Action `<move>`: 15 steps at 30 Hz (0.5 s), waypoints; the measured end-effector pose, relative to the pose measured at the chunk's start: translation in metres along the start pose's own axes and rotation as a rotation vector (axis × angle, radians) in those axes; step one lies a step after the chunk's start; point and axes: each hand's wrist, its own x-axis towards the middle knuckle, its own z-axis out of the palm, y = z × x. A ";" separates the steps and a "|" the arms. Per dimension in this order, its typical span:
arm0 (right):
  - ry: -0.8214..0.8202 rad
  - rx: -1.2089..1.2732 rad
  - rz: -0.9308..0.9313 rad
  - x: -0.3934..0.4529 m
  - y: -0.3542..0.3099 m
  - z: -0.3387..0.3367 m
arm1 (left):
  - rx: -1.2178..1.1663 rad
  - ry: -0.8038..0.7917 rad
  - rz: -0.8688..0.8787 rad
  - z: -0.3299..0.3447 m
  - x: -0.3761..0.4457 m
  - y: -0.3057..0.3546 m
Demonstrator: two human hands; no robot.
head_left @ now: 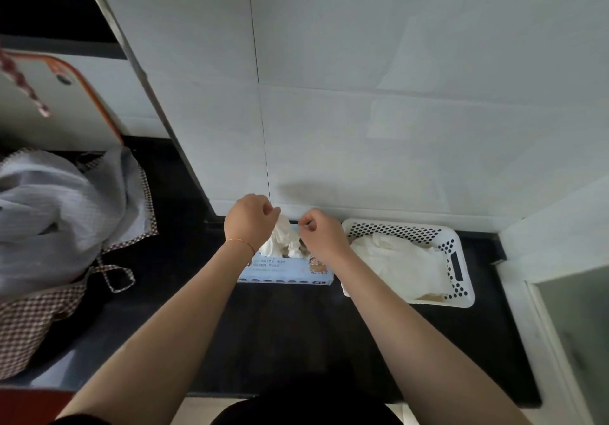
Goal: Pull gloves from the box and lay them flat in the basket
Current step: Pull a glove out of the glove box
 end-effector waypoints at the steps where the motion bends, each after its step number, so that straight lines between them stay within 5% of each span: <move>1: -0.002 0.022 -0.003 0.000 -0.002 0.000 | 0.008 0.006 0.013 0.000 0.001 0.001; 12: -0.103 -0.154 -0.061 0.014 -0.010 0.012 | -0.160 -0.188 0.071 -0.006 0.011 0.001; 15: -0.092 -0.160 0.002 0.012 -0.003 0.016 | -0.098 -0.368 0.075 -0.004 0.008 -0.014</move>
